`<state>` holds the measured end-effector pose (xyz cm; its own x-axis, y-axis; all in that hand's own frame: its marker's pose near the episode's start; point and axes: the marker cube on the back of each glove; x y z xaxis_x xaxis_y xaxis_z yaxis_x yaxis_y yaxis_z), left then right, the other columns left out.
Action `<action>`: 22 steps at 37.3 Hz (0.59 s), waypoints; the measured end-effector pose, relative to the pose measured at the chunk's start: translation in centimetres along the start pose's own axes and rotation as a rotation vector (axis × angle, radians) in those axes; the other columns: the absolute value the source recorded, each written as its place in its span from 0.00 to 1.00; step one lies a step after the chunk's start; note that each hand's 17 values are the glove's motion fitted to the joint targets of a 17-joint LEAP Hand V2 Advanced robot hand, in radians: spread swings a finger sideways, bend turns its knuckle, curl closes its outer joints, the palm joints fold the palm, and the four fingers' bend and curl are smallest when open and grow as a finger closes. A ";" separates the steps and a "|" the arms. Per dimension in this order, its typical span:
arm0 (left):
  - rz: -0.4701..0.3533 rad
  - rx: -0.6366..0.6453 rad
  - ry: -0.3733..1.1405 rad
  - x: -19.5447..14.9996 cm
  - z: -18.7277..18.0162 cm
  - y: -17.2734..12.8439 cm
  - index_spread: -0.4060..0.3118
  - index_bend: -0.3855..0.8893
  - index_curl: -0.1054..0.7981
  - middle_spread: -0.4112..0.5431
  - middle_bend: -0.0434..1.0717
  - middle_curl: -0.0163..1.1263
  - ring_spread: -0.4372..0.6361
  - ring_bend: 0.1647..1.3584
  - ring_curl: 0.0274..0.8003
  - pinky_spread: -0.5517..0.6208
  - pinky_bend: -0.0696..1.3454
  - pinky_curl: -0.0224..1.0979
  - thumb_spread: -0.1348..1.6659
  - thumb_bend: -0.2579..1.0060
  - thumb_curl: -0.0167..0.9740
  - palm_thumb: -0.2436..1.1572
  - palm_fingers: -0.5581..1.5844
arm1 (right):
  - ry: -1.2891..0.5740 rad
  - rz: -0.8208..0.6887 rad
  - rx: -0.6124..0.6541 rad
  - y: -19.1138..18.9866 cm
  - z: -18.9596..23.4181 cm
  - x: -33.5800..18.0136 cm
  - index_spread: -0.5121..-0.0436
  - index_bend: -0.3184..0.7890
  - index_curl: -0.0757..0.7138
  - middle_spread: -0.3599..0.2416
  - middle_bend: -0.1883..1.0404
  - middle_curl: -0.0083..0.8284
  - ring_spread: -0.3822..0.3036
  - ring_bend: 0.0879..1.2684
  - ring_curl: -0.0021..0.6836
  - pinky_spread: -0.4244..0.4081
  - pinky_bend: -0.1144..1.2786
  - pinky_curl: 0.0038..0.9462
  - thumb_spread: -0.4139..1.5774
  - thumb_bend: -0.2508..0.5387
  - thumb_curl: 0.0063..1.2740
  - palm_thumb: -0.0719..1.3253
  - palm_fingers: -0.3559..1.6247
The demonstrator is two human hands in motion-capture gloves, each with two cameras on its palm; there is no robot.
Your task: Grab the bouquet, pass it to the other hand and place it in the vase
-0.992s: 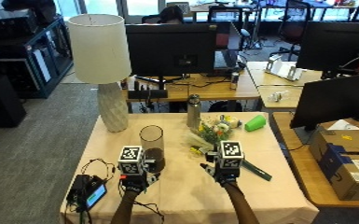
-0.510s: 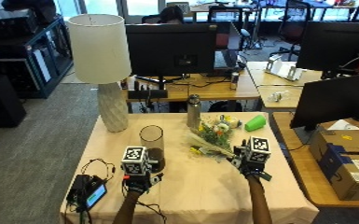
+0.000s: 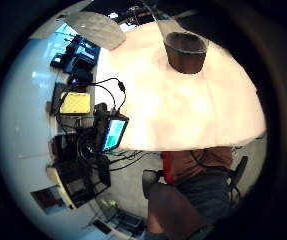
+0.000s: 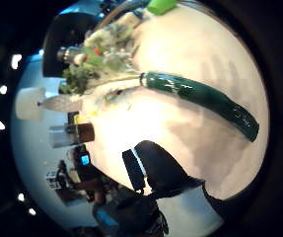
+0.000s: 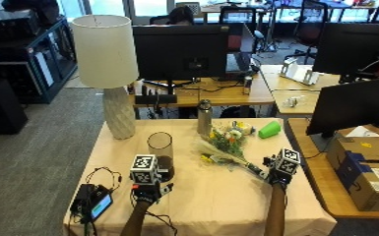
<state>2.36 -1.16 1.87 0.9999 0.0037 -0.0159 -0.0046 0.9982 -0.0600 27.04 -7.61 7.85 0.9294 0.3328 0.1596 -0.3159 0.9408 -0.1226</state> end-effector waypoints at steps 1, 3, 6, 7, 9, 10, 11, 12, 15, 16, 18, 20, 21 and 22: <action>-0.005 -0.003 0.000 0.0 0.0 0.0 0.63 0.40 0.36 0.65 0.26 0.31 0.78 0.40 0.30 0.89 0.37 0.31 0.65 0.19 0.28 0.17 0.30 | 0.009 0.027 -0.043 0.2 0.5 0.6 0.23 0.37 0.33 0.61 0.30 0.37 0.81 0.10 0.32 0.86 0.47 0.36 0.72 0.31 0.23 0.26 0.13; -0.011 -0.005 -0.001 -0.1 0.2 -0.1 0.63 0.40 0.36 0.65 0.26 0.32 0.78 0.40 0.30 0.89 0.37 0.31 0.65 0.19 0.28 0.17 0.30 | 0.013 0.060 -0.110 0.6 1.5 1.4 0.23 0.38 0.32 0.60 0.30 0.37 0.81 0.10 0.33 0.86 0.48 0.36 0.72 0.30 0.23 0.27 0.13; -0.016 -0.001 -0.007 -0.2 0.6 -0.6 0.63 0.40 0.37 0.65 0.26 0.32 0.78 0.40 0.31 0.89 0.37 0.31 0.65 0.19 0.28 0.17 0.30 | 0.011 0.087 -0.159 0.5 2.9 2.5 0.23 0.38 0.32 0.59 0.30 0.37 0.80 0.10 0.33 0.86 0.48 0.36 0.71 0.30 0.23 0.29 0.13; -0.018 0.000 -0.010 -0.2 0.8 -0.7 0.63 0.40 0.37 0.65 0.26 0.32 0.78 0.40 0.31 0.89 0.37 0.31 0.65 0.19 0.28 0.17 0.30 | 0.011 0.095 -0.163 0.4 3.3 2.8 0.23 0.38 0.32 0.59 0.30 0.37 0.80 0.10 0.33 0.86 0.48 0.36 0.71 0.30 0.23 0.30 0.13; -0.020 -0.002 -0.014 -0.3 1.1 -1.0 0.63 0.40 0.37 0.65 0.26 0.32 0.78 0.40 0.31 0.89 0.37 0.31 0.65 0.19 0.28 0.17 0.30 | 0.007 0.105 -0.159 0.1 3.9 3.3 0.23 0.39 0.32 0.58 0.31 0.37 0.80 0.10 0.33 0.86 0.47 0.36 0.71 0.31 0.24 0.33 0.14; -0.019 -0.004 -0.015 -0.3 1.2 -1.1 0.63 0.40 0.37 0.65 0.26 0.32 0.78 0.40 0.31 0.89 0.37 0.31 0.65 0.19 0.28 0.17 0.30 | 0.003 0.106 -0.155 0.0 4.2 3.4 0.23 0.39 0.32 0.57 0.31 0.37 0.79 0.10 0.33 0.86 0.47 0.36 0.71 0.31 0.24 0.33 0.14; -0.016 -0.005 -0.016 -0.3 1.3 -1.2 0.63 0.40 0.37 0.65 0.26 0.32 0.78 0.40 0.31 0.89 0.37 0.31 0.65 0.19 0.28 0.17 0.30 | -0.002 0.106 -0.147 -0.2 4.4 3.6 0.24 0.39 0.32 0.56 0.31 0.38 0.79 0.10 0.34 0.86 0.47 0.36 0.71 0.32 0.24 0.36 0.15; -0.014 -0.007 -0.017 -0.2 1.4 -1.3 0.63 0.40 0.37 0.65 0.26 0.32 0.78 0.40 0.31 0.89 0.37 0.31 0.65 0.19 0.28 0.17 0.30 | -0.005 0.106 -0.134 -0.5 4.7 3.8 0.24 0.39 0.32 0.56 0.31 0.38 0.79 0.10 0.34 0.86 0.48 0.36 0.71 0.30 0.24 0.35 0.14; -0.010 -0.020 -0.019 -0.1 1.5 -1.4 0.63 0.40 0.37 0.65 0.26 0.32 0.78 0.40 0.31 0.89 0.37 0.31 0.65 0.19 0.28 0.17 0.30 | -0.015 0.109 -0.113 -0.8 5.3 4.2 0.26 0.41 0.34 0.52 0.32 0.39 0.73 0.12 0.35 0.84 0.47 0.36 0.72 0.36 0.26 0.42 0.20; -0.008 -0.024 -0.020 0.0 1.5 -1.3 0.63 0.40 0.37 0.65 0.26 0.32 0.78 0.40 0.31 0.89 0.38 0.31 0.65 0.19 0.28 0.17 0.30 | -0.030 0.106 -0.124 -0.6 5.3 4.1 0.27 0.43 0.34 0.50 0.32 0.39 0.72 0.13 0.35 0.84 0.46 0.36 0.72 0.37 0.27 0.45 0.21; -0.003 -0.028 -0.025 0.0 1.5 -1.4 0.63 0.40 0.37 0.65 0.26 0.32 0.78 0.40 0.31 0.89 0.38 0.31 0.65 0.19 0.28 0.17 0.30 | -0.055 0.106 -0.147 -0.1 5.2 3.8 0.28 0.47 0.37 0.48 0.32 0.39 0.68 0.14 0.36 0.83 0.44 0.34 0.72 0.38 0.27 0.48 0.25; -0.003 -0.030 -0.031 0.0 1.6 -1.5 0.63 0.40 0.37 0.65 0.26 0.32 0.78 0.40 0.31 0.89 0.38 0.31 0.65 0.19 0.28 0.17 0.30 | -0.046 0.126 -0.148 0.1 5.0 3.9 0.29 0.59 0.43 0.44 0.33 0.40 0.62 0.11 0.34 0.83 0.37 0.32 0.73 0.40 0.28 0.52 0.31; -0.004 -0.032 -0.032 0.0 1.7 -1.5 0.63 0.40 0.37 0.65 0.26 0.32 0.78 0.40 0.31 0.89 0.38 0.31 0.65 0.19 0.28 0.17 0.30 | -0.036 0.128 -0.132 0.1 4.9 4.0 0.29 0.63 0.44 0.43 0.33 0.40 0.60 0.10 0.34 0.82 0.35 0.31 0.73 0.41 0.28 0.53 0.32; -0.005 -0.033 -0.032 0.0 1.8 -1.5 0.63 0.40 0.37 0.65 0.26 0.32 0.78 0.40 0.31 0.89 0.38 0.31 0.65 0.19 0.28 0.17 0.30 | -0.030 0.114 -0.106 -0.1 4.8 3.9 0.31 0.65 0.46 0.41 0.33 0.40 0.57 0.10 0.34 0.82 0.33 0.30 0.73 0.42 0.29 0.55 0.34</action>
<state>2.38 -2.60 3.72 0.9999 0.0014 0.0160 0.0001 0.9956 -0.0934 29.82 -6.10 13.23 0.8818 0.4406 0.1681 -0.3959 0.8854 -0.2436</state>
